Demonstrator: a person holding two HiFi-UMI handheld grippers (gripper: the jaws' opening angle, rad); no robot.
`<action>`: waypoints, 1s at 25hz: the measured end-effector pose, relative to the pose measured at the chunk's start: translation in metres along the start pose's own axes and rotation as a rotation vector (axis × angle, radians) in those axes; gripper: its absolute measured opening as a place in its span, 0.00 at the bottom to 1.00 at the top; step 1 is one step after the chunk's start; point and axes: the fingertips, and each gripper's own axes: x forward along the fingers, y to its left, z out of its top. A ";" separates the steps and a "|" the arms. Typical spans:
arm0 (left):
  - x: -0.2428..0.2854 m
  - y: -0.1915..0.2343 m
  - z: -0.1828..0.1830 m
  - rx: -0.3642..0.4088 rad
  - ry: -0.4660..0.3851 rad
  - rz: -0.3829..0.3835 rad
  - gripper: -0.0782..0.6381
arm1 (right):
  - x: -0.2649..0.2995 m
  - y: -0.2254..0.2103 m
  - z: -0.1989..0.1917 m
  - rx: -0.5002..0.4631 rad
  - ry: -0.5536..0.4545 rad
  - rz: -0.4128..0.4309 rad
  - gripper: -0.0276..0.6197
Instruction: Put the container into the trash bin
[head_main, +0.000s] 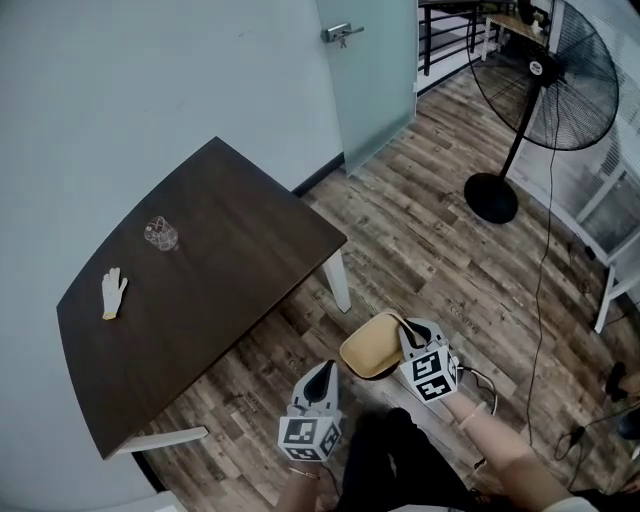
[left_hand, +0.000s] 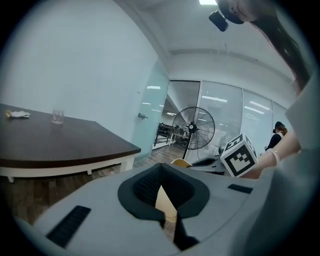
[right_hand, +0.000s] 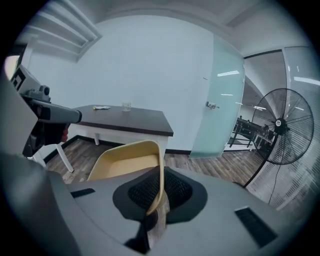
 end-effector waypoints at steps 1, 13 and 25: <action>0.006 0.004 -0.008 -0.007 0.004 0.003 0.13 | 0.009 0.000 -0.007 -0.019 0.010 0.001 0.08; 0.072 0.038 -0.093 -0.035 0.029 0.024 0.13 | 0.113 0.011 -0.097 -0.141 0.107 0.044 0.09; 0.109 0.080 -0.167 -0.065 0.056 0.062 0.13 | 0.196 0.031 -0.189 -0.182 0.216 0.085 0.10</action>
